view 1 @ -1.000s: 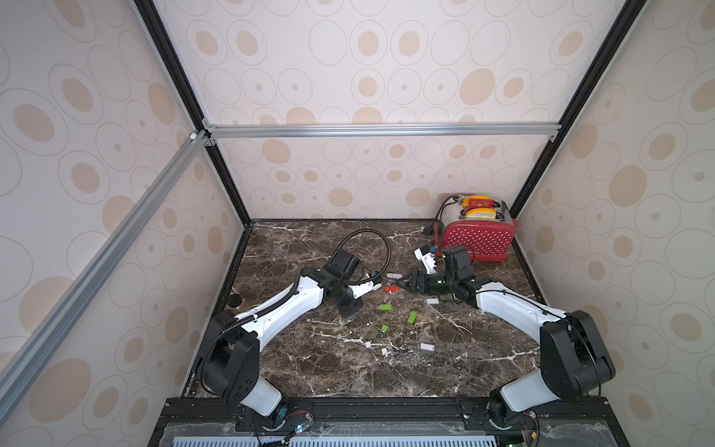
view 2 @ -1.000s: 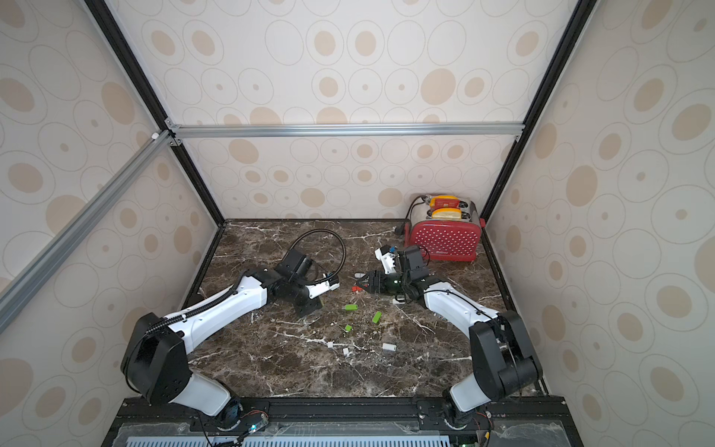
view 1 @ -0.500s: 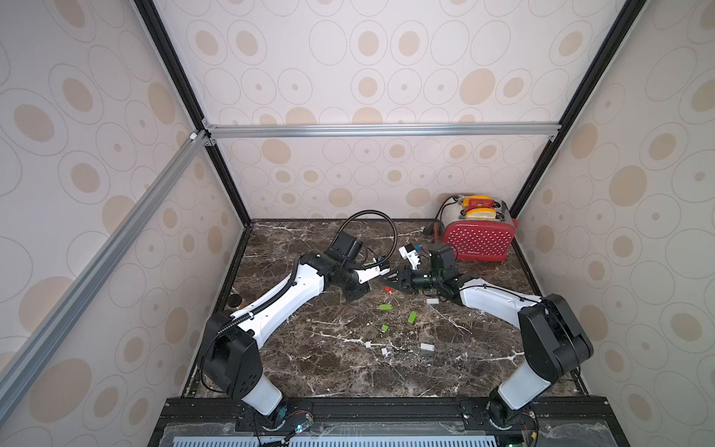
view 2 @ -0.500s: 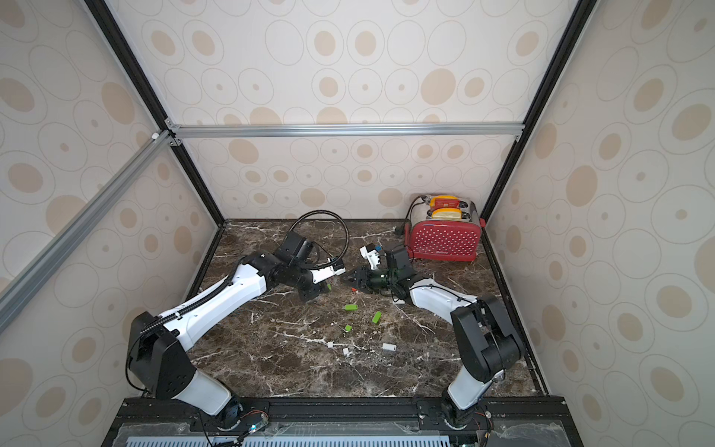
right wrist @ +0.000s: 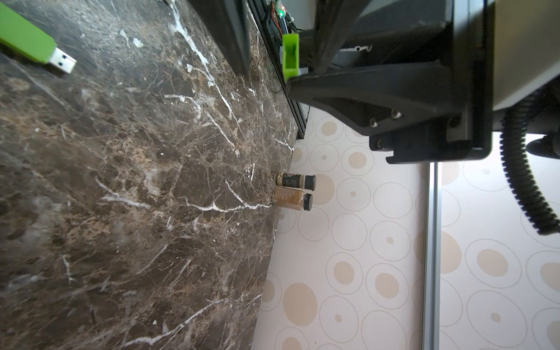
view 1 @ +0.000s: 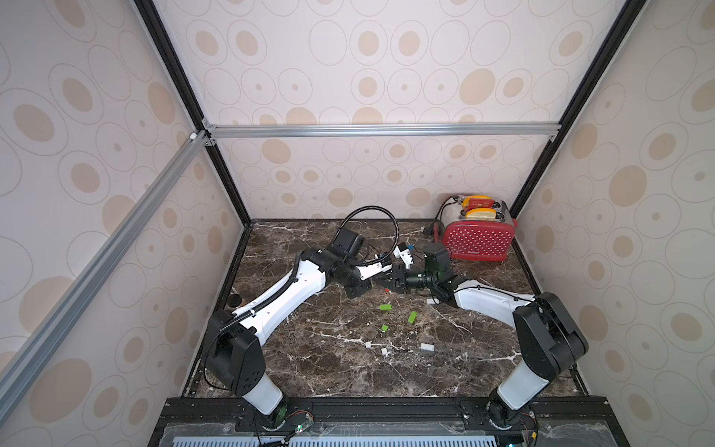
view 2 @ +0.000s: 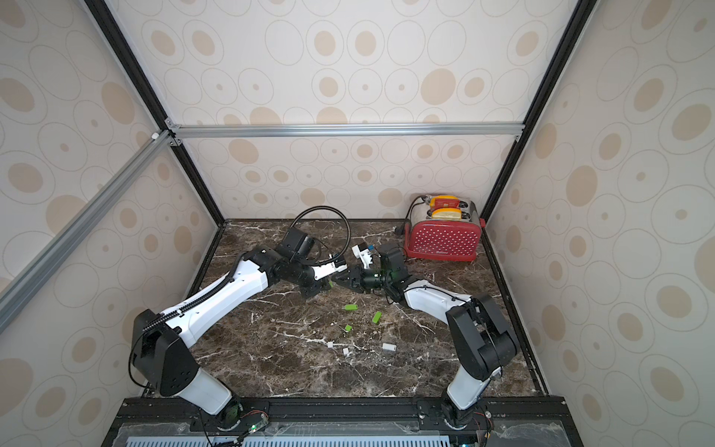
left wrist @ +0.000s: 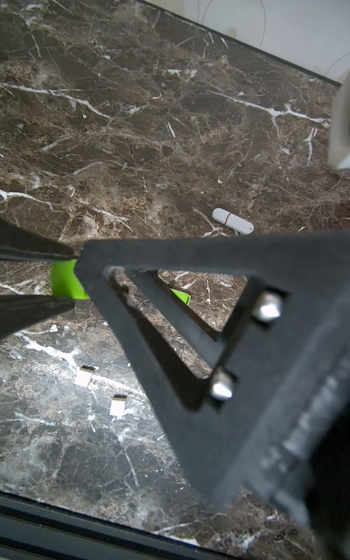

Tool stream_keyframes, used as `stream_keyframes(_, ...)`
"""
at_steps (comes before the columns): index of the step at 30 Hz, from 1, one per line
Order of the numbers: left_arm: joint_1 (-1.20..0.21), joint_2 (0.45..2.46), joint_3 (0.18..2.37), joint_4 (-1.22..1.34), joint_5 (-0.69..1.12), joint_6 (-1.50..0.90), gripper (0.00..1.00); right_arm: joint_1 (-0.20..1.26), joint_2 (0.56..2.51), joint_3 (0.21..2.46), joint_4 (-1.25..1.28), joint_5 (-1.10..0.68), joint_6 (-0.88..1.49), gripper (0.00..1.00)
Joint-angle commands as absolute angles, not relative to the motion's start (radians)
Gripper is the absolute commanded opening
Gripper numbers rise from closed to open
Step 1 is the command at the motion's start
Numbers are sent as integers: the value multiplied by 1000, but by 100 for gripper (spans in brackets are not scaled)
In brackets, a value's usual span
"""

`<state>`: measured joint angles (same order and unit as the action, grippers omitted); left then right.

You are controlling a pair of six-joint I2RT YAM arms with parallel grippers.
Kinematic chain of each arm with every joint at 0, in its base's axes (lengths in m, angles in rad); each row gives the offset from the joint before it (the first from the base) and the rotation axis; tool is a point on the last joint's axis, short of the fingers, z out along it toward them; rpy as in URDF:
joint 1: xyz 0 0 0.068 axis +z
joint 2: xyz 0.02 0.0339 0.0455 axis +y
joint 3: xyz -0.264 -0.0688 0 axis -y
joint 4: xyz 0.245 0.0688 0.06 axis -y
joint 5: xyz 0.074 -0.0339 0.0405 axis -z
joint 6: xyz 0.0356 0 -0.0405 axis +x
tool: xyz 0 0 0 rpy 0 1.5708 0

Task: Close the usb drive cover
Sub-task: Pick up the cover from the center of the board.

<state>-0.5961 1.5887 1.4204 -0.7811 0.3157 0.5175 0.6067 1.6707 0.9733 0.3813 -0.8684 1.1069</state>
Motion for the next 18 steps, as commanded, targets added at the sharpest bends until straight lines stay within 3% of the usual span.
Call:
stream_keyframes(1,-603,1598,1459,-806,339,534,7,621,1686,1000,424,-885,1124,36)
stream_keyframes(18,-604,1584,1459,-793,303,527,7,641,1704,999,447,-894,1129,27)
